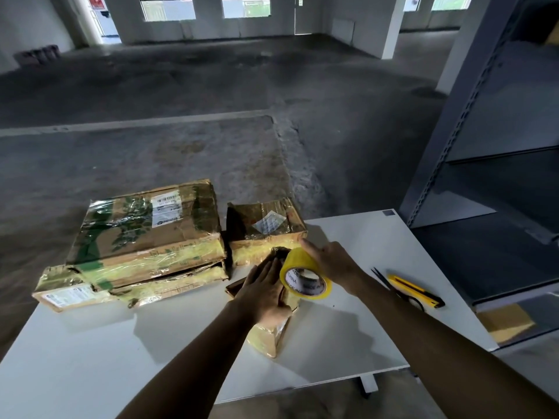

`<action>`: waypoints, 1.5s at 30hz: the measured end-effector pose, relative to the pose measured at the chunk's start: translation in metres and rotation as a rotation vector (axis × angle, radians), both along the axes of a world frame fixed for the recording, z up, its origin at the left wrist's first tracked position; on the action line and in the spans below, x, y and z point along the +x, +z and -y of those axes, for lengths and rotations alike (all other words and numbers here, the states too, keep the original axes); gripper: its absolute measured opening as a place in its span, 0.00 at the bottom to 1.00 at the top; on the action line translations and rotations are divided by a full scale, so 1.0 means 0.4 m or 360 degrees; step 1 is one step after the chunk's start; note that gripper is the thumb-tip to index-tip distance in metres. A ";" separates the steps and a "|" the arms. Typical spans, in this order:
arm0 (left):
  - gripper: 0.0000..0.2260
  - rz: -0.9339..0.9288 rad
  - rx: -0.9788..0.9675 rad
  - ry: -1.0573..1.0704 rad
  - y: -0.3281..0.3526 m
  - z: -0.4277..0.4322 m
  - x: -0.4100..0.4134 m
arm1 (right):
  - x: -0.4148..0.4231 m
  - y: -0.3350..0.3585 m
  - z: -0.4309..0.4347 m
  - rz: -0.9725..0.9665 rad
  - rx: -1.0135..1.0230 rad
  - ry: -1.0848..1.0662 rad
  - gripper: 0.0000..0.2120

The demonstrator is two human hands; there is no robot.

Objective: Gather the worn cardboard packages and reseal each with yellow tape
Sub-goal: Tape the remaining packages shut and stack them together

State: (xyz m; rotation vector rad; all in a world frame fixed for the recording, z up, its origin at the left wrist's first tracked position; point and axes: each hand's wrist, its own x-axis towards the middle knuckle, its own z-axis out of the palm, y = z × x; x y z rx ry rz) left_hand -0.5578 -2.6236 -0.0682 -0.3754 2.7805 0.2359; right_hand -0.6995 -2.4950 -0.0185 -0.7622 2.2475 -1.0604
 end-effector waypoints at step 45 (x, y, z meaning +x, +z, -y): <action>0.10 -0.0913 0.1521 0.1999 -0.114 -0.002 0.174 | 0.130 -0.168 0.079 -0.0149 -0.0072 0.0394 0.30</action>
